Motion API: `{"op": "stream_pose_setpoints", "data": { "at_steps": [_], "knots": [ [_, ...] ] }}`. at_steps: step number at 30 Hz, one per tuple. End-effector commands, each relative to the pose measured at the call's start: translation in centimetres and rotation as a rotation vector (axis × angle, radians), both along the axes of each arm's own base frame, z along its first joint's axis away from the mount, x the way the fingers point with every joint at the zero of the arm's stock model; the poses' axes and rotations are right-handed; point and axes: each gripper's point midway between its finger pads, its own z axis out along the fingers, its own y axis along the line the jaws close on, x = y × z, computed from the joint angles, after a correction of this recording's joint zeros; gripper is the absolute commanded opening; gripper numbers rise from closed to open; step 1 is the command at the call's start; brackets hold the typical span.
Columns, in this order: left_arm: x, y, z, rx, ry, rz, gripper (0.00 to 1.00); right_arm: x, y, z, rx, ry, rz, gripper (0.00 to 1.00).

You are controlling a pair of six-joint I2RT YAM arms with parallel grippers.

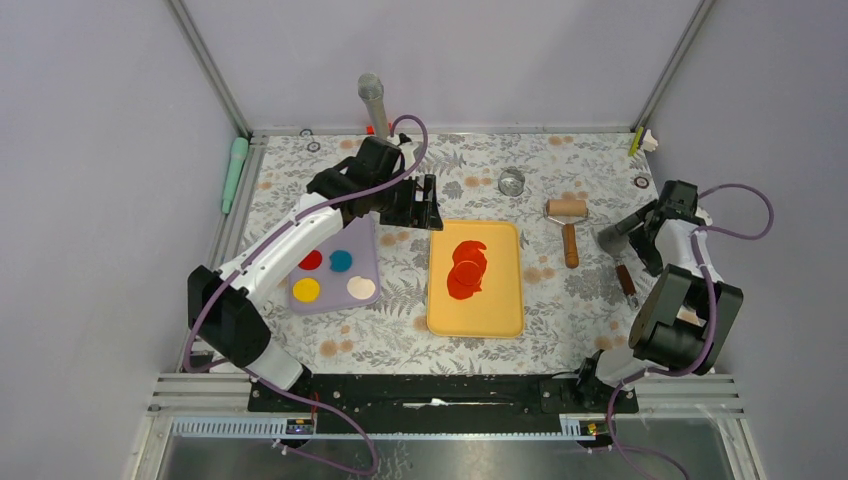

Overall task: Roll out the dumpling wrappers from the dough
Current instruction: Place the dumpling mold at the center of the board, then pick up the spatula from the center of the board.

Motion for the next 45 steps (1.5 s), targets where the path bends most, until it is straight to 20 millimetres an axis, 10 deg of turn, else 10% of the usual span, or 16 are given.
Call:
{"op": "stream_pose_setpoints", "data": {
  "at_steps": [1, 8, 19, 36, 41, 45],
  "knots": [
    [0.2, -0.2, 1.2, -0.029, -0.041, -0.015, 0.77, -1.0, -1.5, 0.9, -0.079, -0.008, -0.031, 0.99],
    [0.3, -0.7, 0.9, -0.026, -0.019, -0.043, 0.77, -2.4, -3.0, -2.6, -0.051, 0.09, -0.087, 1.0],
    [0.2, -0.1, 0.9, -0.007, -0.025, -0.028, 0.77, -0.5, 5.0, -6.2, 0.33, -0.085, 0.069, 1.0],
    [0.2, -0.8, -0.3, -0.01, 0.02, -0.05, 0.77, -5.2, 5.4, -9.8, 0.099, 0.273, 0.143, 0.82],
    [0.3, -0.7, -0.2, -0.005, 0.011, -0.046, 0.79, -5.1, 6.1, -10.5, 0.021, 0.362, 0.2, 0.66],
    [0.7, -0.7, 0.3, -0.002, -0.011, -0.04, 0.79, -4.9, 5.8, -10.4, 0.006, 0.359, 0.19, 0.24]
  ]
}}
